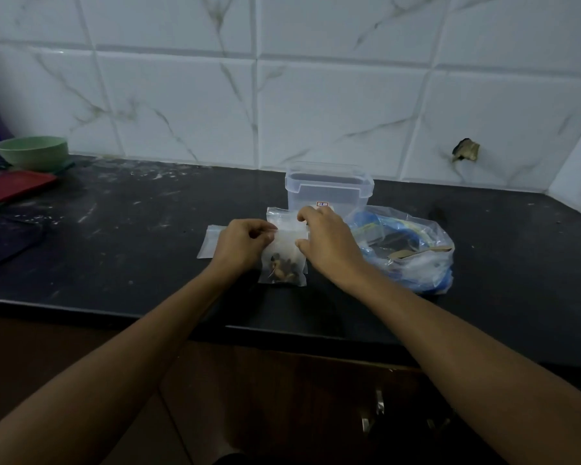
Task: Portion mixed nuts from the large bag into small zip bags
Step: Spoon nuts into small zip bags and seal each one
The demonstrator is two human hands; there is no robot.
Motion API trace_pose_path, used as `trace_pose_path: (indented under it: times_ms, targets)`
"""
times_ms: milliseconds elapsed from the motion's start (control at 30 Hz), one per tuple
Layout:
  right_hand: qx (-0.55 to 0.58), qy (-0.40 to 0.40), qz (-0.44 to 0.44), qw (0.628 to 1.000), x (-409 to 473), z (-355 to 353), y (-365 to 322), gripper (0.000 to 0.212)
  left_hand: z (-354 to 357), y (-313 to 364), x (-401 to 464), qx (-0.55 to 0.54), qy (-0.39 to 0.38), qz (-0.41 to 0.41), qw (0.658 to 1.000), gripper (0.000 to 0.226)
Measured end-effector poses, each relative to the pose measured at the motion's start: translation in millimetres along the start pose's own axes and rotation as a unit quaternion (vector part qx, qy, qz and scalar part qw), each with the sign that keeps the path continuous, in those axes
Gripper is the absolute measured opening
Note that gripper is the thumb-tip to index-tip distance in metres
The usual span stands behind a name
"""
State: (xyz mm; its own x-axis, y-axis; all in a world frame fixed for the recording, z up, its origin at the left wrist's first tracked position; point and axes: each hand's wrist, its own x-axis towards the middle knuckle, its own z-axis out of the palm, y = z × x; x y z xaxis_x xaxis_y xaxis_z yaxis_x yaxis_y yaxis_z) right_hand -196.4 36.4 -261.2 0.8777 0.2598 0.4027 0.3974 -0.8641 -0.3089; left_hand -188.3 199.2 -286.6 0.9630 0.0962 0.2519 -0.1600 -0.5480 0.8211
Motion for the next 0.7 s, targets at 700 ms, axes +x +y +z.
trace_pose_path:
  times_ms: [700]
  targets:
    - [-0.034,-0.058,-0.053,0.996,-20.3,13.5,-14.1,0.026,-38.4,-54.0,23.0,0.393,0.092,-0.152,0.902,0.061]
